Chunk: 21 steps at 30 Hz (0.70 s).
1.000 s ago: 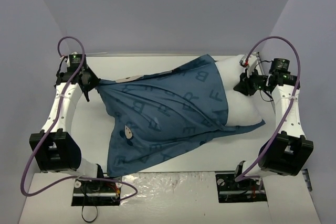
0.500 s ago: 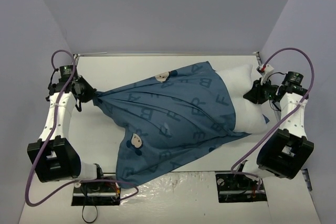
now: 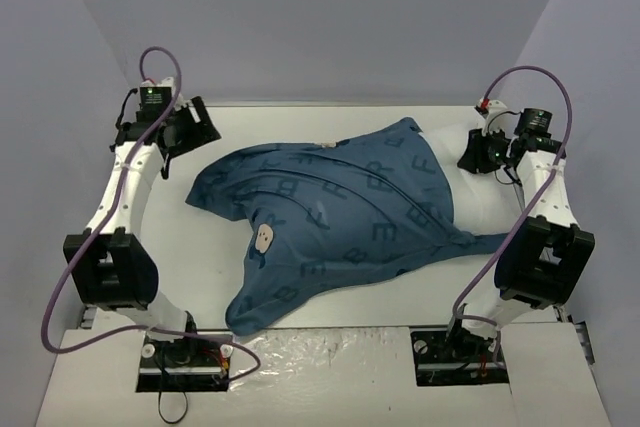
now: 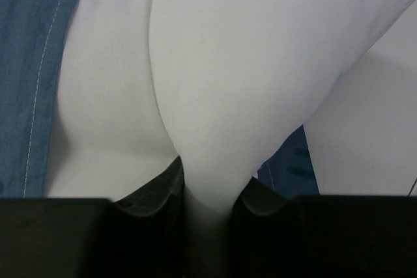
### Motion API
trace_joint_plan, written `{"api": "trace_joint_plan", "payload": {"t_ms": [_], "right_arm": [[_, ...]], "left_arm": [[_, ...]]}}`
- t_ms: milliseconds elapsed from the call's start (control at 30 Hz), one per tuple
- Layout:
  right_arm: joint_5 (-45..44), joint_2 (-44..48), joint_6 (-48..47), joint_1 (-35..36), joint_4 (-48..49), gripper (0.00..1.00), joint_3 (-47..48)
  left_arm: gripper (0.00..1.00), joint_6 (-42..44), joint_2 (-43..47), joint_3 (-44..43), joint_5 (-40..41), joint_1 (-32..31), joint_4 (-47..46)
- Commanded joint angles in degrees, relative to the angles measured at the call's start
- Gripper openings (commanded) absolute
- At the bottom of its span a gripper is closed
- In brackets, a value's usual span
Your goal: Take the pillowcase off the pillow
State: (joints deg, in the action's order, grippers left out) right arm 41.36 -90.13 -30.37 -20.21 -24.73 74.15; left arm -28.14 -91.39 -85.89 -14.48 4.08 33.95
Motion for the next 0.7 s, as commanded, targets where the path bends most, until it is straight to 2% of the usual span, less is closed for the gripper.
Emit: {"api": "trace_joint_plan", "payload": {"t_ms": [0,33,67,100,133,200,233,267,300,333,400,433,467,500,533,567,633,667], "right_arm": [[-5.3,-2.2,8.6,2.0,2.9,0.23,5.7],[-5.0,-2.3,8.7,2.2,2.9,0.37,6.8],[-4.5,-2.2,8.2,2.3,2.8,0.44,7.2],[-4.3,-1.7,5.7,2.3,2.7,0.53,7.5],[-3.4,-0.5,3.3,2.1,2.3,0.71,7.9],[-1.9,1.4,-6.1,1.9,0.0,0.84,7.9],[-1.5,4.0,-9.3,1.8,-0.5,0.9,7.7],[-0.1,5.5,-12.7,1.7,-2.0,1.0,6.7],[0.6,8.4,-16.7,1.8,-3.0,1.0,6.1],[1.0,9.9,-24.0,1.9,-5.3,1.0,5.5],[3.3,12.6,-33.4,1.9,-10.7,1.0,5.2],[3.5,12.8,-44.6,2.1,-19.4,1.0,5.7],[3.8,12.6,-51.0,2.1,-24.6,1.0,7.5],[3.0,12.0,-60.9,2.0,-33.4,1.0,8.1],[2.2,11.4,-64.3,2.1,-37.1,1.0,8.6],[0.7,10.6,-66.4,1.9,-39.7,1.0,9.1],[-1.0,10.6,-68.0,1.6,-43.0,1.0,8.2],[-3.0,11.5,-68.2,1.6,-43.0,1.0,5.9]], "left_arm": [[0.72,7.4,8.5,-4.6,1.2,-6.6,-3.7],[0.86,7.7,10.1,-3.9,0.7,-7.1,-5.3],[0.94,8.5,11.8,-3.2,-0.1,-7.5,-6.1],[0.96,8.7,15.1,-2.4,-0.9,-7.9,-6.7],[0.97,8.7,16.7,-0.4,-2.1,-9.3,-7.1],[0.97,7.8,21.4,1.9,-1.4,-12.1,-6.4],[0.97,7.4,23.0,3.6,0.0,-17.0,-5.9],[0.97,6.4,26.3,7.6,3.9,-20.5,-6.2],[0.97,5.8,27.8,9.8,6.1,-24.3,-6.9],[0.97,5.4,29.0,11.6,8.7,-32.2,-6.9],[0.97,3.5,31.5,16.5,18.1,-40.2,-6.6],[0.97,2.4,32.1,17.7,21.1,-48.1,-6.3],[0.97,1.6,32.8,19.5,28.7,-52.1,-5.8],[0.97,0.9,33.0,20.1,33.1,-56.2,-4.7],[0.97,-0.3,33.2,20.4,38.4,-64.9,-3.8],[0.97,-1.1,33.2,21.2,48.6,-69.2,-2.9],[0.97,-3.1,32.8,22.3,55.8,-79.0,-2.8],[0.97,-4.2,31.4,22.9,60.8,-81.2,-1.4]]}}
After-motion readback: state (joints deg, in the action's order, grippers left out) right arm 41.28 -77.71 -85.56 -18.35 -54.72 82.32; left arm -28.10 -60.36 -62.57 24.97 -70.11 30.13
